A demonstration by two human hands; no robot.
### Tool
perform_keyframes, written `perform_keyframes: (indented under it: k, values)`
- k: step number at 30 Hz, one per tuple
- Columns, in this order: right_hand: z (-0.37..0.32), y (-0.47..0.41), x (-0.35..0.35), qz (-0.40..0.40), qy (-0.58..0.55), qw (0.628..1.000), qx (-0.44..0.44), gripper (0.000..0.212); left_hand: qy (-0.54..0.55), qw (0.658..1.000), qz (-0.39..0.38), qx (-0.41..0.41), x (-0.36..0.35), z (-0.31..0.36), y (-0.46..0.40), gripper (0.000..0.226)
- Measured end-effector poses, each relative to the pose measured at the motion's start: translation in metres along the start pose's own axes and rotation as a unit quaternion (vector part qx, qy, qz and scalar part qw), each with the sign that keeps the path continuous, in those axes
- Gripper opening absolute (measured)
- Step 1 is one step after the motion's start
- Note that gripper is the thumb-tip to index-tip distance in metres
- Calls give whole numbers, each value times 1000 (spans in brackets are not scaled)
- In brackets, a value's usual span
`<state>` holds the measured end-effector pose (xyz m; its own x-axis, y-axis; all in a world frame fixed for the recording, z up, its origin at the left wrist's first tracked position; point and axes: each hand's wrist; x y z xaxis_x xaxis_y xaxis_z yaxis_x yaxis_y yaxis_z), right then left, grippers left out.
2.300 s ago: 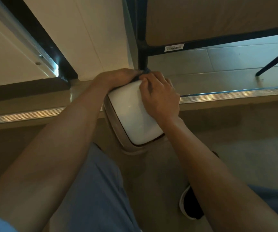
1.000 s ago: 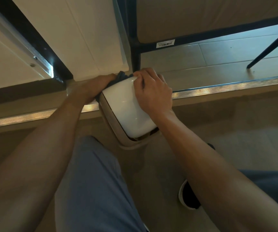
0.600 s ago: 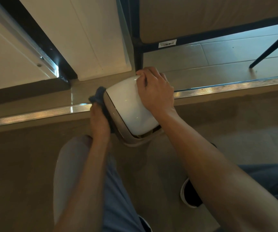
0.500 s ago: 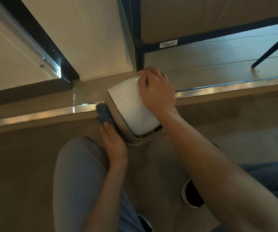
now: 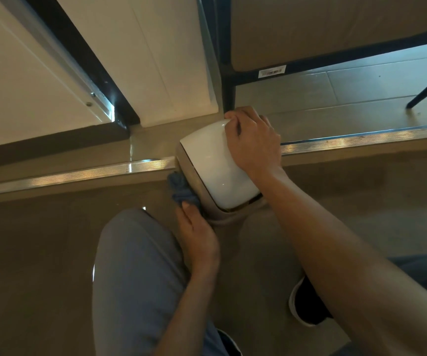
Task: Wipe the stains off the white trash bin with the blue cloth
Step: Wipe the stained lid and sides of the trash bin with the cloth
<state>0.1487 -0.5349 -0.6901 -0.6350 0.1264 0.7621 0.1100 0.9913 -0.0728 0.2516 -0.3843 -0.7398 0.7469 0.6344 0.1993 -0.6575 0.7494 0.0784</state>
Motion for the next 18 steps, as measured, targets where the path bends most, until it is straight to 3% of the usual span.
perform_keyframes:
  k: [2,8,12,15,18]
  values:
    - [0,0,0,-1,4,1000,7,36,5,1000,-8,-6,3,1,5,45]
    - [-3,-1,-1,-3,9,1000,-1,37,-41,999,-29,17,-9,15,-89,44]
    - [-3,-1,-2,3,9,1000,-9,37,-36,999,-3,-10,-3,0,-20,49]
    - [-2,1,-2,6,11,1000,-3,36,-59,998,-16,31,3,10,36,43]
    - [-1,0,-2,4,12,1000,-2,36,-13,1000,-13,17,-1,14,6,40]
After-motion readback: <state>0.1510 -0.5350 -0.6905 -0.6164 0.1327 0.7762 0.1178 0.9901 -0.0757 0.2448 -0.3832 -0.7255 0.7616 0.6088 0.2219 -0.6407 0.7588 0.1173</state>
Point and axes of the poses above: each hand's wrist, its own y-axis away from the middle knuckle, its own x-axis out of the back of the hand, z = x × y, and after that the axes turned 11 degrees about -x, right-handed
